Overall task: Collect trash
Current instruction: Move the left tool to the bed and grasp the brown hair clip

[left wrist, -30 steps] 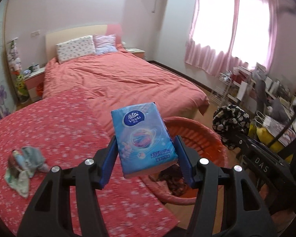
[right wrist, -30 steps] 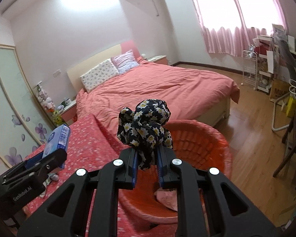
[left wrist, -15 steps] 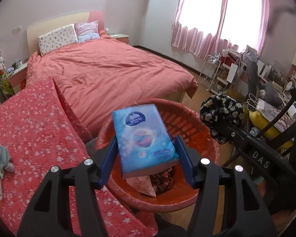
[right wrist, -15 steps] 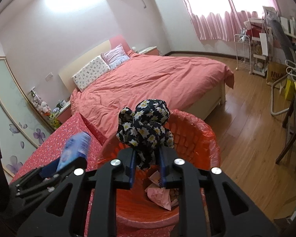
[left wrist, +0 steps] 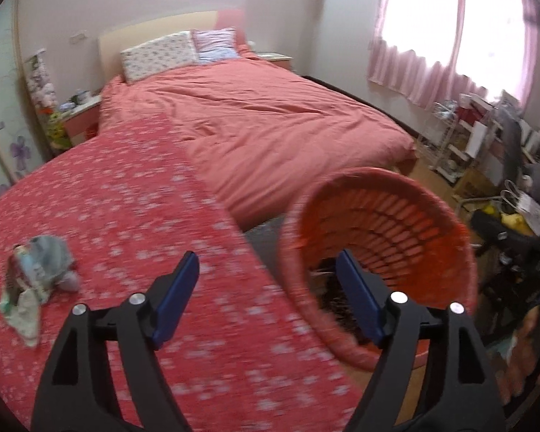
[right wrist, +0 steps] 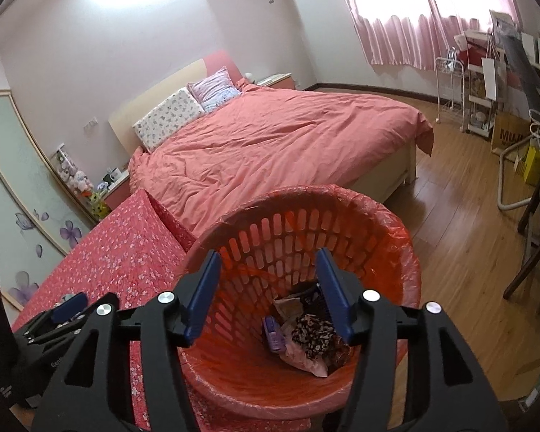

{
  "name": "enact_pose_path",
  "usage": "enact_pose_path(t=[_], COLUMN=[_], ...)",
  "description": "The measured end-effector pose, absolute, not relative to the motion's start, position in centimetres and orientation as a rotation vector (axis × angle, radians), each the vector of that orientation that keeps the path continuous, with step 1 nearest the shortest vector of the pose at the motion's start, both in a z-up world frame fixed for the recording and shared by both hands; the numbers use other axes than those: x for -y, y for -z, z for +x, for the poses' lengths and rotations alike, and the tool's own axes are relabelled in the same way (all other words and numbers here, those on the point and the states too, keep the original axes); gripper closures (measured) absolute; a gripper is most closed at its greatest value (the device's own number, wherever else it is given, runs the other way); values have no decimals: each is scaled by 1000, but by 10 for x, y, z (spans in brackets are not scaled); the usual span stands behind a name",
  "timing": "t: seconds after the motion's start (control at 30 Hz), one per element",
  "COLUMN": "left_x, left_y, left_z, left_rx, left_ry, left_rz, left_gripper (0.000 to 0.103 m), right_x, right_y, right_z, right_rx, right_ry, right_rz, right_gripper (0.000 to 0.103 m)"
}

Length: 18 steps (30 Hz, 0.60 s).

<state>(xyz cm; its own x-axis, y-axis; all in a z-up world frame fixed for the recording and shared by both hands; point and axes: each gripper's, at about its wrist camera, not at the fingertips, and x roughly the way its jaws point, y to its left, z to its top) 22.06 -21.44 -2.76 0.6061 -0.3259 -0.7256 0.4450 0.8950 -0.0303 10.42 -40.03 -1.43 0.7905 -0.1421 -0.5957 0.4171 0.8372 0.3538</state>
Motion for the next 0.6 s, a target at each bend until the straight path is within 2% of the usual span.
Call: enact_pose_path(t=[0.27,0.33,0.6], left_x=[143,121,37], left_y=[33,34,38], left_z=[228,230,235], left_rx=[-792,-780,-818], left_ry=[283,221,103], left_rz=[154,149,82], left_gripper=[21,17,15], right_x=[373,362,311], right_y=[7,7,8], right_z=[114,118,134], right_rx=[-602,-614,-655], right_ry=[298,282,207], right_rz=[434,416,337], right_gripper=[44,44,44])
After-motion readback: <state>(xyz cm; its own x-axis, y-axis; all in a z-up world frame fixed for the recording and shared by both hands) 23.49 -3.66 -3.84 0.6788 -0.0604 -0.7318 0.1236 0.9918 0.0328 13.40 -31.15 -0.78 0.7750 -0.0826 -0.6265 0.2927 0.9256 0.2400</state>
